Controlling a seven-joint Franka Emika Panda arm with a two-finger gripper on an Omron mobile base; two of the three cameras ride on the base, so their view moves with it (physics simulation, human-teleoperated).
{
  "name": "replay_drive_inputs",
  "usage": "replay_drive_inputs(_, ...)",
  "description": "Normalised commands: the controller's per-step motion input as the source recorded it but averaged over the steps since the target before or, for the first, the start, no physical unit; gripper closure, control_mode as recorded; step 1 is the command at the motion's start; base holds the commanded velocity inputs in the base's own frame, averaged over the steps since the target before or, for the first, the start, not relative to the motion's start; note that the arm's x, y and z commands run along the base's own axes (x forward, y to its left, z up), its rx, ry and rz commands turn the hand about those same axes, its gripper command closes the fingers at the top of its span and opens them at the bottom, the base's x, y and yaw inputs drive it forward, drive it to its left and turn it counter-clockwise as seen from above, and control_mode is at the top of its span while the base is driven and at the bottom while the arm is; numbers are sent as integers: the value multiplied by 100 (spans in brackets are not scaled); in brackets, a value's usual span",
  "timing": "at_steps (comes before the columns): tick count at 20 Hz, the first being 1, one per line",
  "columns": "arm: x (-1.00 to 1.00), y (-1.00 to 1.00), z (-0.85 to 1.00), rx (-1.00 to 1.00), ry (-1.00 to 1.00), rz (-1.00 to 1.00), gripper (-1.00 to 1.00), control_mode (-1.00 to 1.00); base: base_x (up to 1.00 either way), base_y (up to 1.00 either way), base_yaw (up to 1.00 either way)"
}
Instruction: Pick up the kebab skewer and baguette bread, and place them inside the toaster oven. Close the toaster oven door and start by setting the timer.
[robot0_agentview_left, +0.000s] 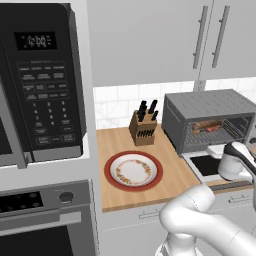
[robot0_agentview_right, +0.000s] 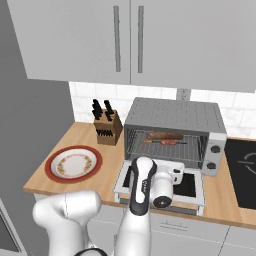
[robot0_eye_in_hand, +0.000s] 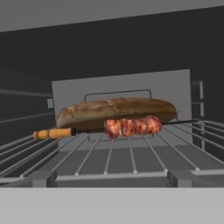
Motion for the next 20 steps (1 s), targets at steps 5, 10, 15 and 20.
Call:
replay_drive_inputs(5,22,0,0,0,0,0,-100,-100,0,0,0)
replay_drive_inputs(10,20,0,0,0,0,0,-100,-100,0,0,0)
replay_drive_inputs(15,17,0,0,0,0,0,-100,-100,0,0,0)
replay_drive_inputs(20,17,0,0,0,0,0,-100,-100,0,0,0)
